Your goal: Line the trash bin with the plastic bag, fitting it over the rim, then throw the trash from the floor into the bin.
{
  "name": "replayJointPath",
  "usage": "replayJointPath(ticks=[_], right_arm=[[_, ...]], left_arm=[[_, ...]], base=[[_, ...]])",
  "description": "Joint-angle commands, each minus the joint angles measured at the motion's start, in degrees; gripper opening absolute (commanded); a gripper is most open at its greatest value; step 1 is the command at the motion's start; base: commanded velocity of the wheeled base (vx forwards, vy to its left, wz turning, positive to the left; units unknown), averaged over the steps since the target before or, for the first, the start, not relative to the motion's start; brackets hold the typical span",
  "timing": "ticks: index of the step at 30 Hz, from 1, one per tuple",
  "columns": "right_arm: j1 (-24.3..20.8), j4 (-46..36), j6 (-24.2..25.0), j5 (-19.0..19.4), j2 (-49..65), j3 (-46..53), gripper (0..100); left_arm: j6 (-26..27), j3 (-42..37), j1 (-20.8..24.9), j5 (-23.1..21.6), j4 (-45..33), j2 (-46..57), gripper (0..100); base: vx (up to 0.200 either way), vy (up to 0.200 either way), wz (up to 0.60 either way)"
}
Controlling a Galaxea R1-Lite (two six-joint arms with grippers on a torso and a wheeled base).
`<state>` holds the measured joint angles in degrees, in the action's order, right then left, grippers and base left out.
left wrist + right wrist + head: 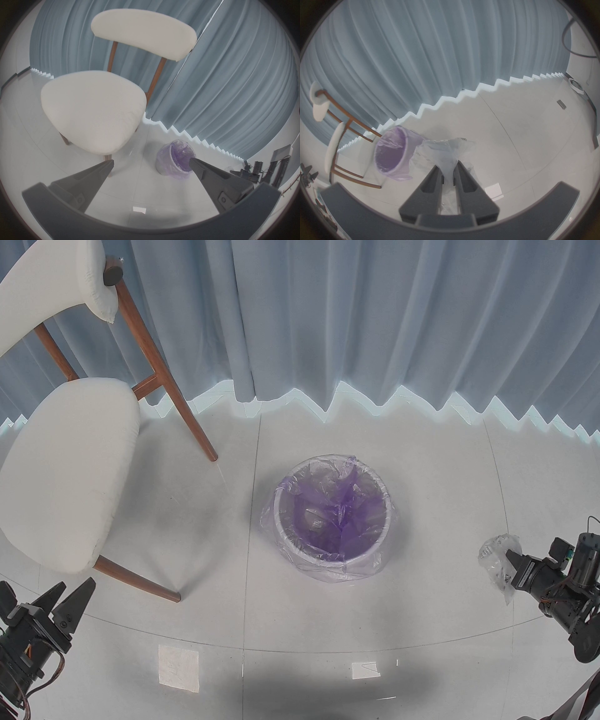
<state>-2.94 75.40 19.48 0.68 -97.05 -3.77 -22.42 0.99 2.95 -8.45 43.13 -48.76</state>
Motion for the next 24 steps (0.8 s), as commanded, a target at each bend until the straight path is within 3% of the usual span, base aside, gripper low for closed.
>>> replayJointPath(ticks=[1,10,15,24], right_arm=[[-4.62,2.12,-2.17,0.46,6.26,3.5,0],[-14.38,4.58,-5.95,0.46,0.55,-4.06,0],[-16.22,7.48,-7.62,0.37,-4.55,-8.63,0],[-19.74,10.12,-11.92,0.46,-16.94,-24.09,0]], left_arm=[[0.89,0.24,-3.48,0.8,-0.94,4.2,100],[0.89,0.33,-5.32,0.89,-1.82,6.05,100],[0.97,0.42,-5.41,0.89,-1.91,7.01,100],[6.77,0.16,-5.59,0.1,-2.44,7.81,100]], base=[[0.0,0.0,0.0],[0.0,0.0,0.0],[0.0,0.0,0.0],[0.0,0.0,0.0]])
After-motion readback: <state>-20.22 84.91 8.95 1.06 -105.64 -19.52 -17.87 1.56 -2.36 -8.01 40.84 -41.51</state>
